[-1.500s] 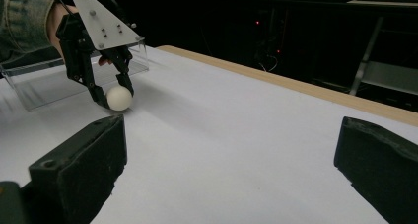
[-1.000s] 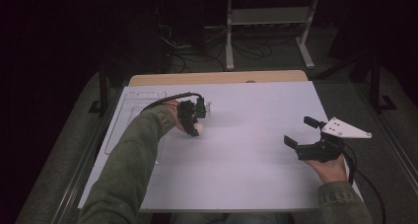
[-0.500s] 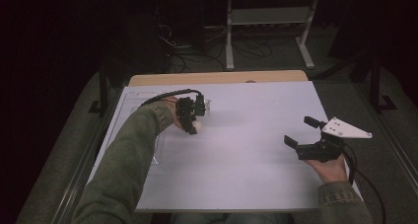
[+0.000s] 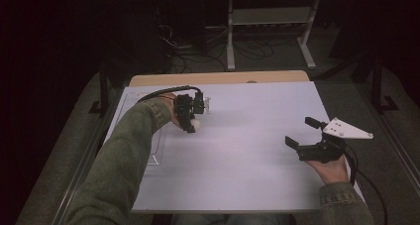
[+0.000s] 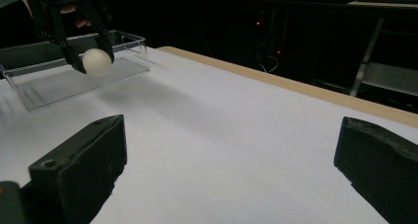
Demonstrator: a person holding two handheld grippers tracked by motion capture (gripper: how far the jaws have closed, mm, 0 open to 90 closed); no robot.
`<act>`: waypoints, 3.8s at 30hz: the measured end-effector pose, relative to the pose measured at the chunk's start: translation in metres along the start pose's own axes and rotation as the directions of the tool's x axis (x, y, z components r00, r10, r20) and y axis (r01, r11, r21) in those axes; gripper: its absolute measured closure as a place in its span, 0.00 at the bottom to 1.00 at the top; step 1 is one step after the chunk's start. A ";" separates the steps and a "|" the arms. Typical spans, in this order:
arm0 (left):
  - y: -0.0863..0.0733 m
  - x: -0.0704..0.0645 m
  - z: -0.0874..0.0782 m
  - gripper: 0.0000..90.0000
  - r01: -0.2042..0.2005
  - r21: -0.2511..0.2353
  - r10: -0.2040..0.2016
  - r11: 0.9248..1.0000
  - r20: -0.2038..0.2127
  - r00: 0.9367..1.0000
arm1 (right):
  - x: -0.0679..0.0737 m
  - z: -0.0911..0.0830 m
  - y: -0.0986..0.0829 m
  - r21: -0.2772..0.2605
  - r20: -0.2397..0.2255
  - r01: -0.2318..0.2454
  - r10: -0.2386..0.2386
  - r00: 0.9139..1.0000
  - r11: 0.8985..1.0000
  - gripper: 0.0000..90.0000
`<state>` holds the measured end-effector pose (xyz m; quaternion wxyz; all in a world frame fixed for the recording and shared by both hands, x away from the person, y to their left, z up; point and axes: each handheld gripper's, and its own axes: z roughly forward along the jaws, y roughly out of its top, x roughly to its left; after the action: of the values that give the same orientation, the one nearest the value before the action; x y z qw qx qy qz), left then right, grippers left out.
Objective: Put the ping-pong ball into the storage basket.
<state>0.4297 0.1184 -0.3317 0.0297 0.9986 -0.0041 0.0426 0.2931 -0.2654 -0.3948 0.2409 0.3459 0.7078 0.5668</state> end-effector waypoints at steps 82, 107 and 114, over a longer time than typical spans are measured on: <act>-0.083 -0.030 -0.086 0.57 0.112 0.054 -0.108 0.992 -0.081 0.991 | 0.000 0.000 0.000 0.010 0.008 0.004 -0.004 1.000 1.000 0.00; -0.112 -0.036 -0.086 0.57 0.157 0.071 -0.152 0.985 -0.074 0.986 | 0.001 0.001 0.000 0.018 0.005 0.003 -0.003 1.000 1.000 0.00; -0.116 -0.037 -0.082 0.57 0.161 0.067 -0.157 0.985 -0.065 0.985 | 0.001 0.001 0.000 0.019 0.005 0.004 -0.004 1.000 1.000 0.00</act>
<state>0.3876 0.2391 -0.2605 -0.0028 0.9945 0.0780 0.0702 0.2933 -0.2641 -0.3954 0.2404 0.3484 0.7133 0.5586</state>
